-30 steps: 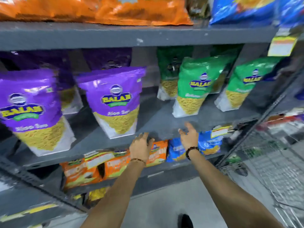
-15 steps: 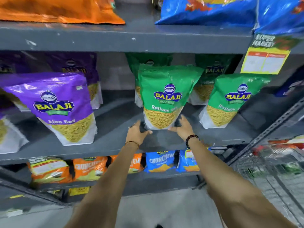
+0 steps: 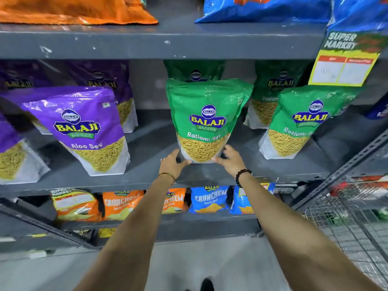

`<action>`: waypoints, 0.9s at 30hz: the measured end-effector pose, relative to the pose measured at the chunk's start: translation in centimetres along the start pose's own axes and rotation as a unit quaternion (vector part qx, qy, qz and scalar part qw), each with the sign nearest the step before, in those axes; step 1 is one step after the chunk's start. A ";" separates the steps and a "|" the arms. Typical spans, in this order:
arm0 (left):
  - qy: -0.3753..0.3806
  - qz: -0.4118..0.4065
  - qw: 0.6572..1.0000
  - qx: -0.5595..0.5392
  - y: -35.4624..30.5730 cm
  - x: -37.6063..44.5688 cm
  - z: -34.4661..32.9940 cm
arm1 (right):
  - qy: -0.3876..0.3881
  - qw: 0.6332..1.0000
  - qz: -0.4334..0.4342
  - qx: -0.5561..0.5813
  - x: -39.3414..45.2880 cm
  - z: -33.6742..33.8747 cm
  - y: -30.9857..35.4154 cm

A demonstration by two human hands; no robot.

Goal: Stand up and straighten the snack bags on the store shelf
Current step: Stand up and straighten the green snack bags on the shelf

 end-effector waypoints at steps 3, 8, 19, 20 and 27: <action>0.002 -0.006 1.000 -0.006 0.2 -1.0 0.0 | -0.007 1.000 0.003 0.010 -0.9 0.1 -0.4; 0.002 -0.012 1.000 -0.020 0.7 -2.0 0.0 | -0.011 1.000 0.004 0.020 -2.1 0.2 -0.4; 0.002 -0.011 1.000 -0.010 0.4 -3.1 0.3 | -0.015 0.999 0.000 0.033 -2.5 0.1 -0.5; 0.004 -0.011 1.000 -0.011 0.5 -3.2 0.3 | -0.017 0.999 -0.001 0.034 -2.5 0.1 -0.5; 0.009 -0.009 1.000 -0.014 0.2 -3.8 0.5 | -0.015 0.999 -0.004 0.038 -2.5 0.1 -0.6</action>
Point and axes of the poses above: each hand's wrist, its own x-axis towards the middle knuckle, its own z-axis out of the back of the hand, y = z × x, the point moved 2 cm from there along x, towards the middle knuckle, and after that the axes turned 13 degrees about z, right-handed, at the moved point
